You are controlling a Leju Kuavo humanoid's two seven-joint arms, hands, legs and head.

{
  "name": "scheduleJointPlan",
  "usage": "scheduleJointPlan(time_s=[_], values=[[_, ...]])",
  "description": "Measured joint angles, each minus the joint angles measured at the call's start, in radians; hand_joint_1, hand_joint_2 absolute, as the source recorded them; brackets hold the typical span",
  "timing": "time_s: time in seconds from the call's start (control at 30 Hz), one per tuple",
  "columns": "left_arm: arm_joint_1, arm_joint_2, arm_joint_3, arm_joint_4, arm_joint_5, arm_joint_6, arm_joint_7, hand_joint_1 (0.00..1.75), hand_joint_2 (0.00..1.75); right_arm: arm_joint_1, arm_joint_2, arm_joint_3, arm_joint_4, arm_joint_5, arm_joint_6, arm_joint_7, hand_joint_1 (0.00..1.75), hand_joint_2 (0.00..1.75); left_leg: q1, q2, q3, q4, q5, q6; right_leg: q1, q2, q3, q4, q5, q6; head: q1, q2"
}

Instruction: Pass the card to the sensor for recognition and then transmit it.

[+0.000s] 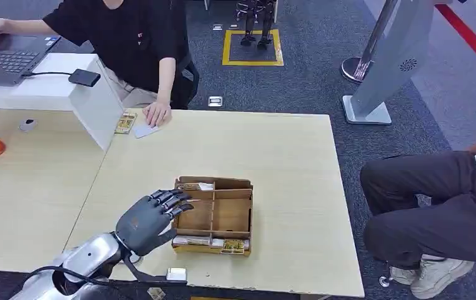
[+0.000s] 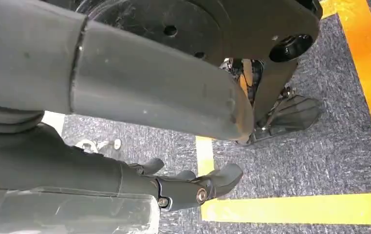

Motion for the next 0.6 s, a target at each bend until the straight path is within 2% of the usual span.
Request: scheduleJointPlan(time_s=[0.1,0.2,0.5,0.6], values=[[0.000,0.024,0.000,-0.028,0.074,-0.001,-0.021,0.42,1.75,0.001,0.000,0.000,-0.002,-0.006,0.002,0.005,0.00,0.00,0.000,0.000,0.000,0.000,0.000,0.000,0.000,0.000,0.000,0.000,0.000,0.000,0.000,0.000],[0.000,0.054,0.003,-0.056,0.128,-0.029,-0.047,0.42,1.75,0.001,0.000,0.000,-0.007,-0.008,0.008,0.005,0.00,0.00,0.000,0.000,0.000,0.000,0.000,0.000,0.000,0.000,0.000,0.000,0.000,0.000,0.000,0.000],[0.000,0.060,0.004,-0.062,0.141,-0.037,-0.054,0.44,1.75,0.001,0.000,0.000,-0.008,-0.008,0.008,0.006,0.00,0.00,0.000,0.000,0.000,0.000,0.000,0.000,0.000,0.000,0.000,0.000,0.000,0.000,0.000,0.000],[0.000,0.124,0.014,-0.111,0.243,-0.114,-0.115,0.45,1.75,0.001,0.000,0.000,-0.014,-0.009,0.010,0.006,0.00,0.00,0.000,0.000,0.000,0.000,0.000,0.000,0.000,0.000,0.000,0.000,0.000,0.000,0.000,0.000]])
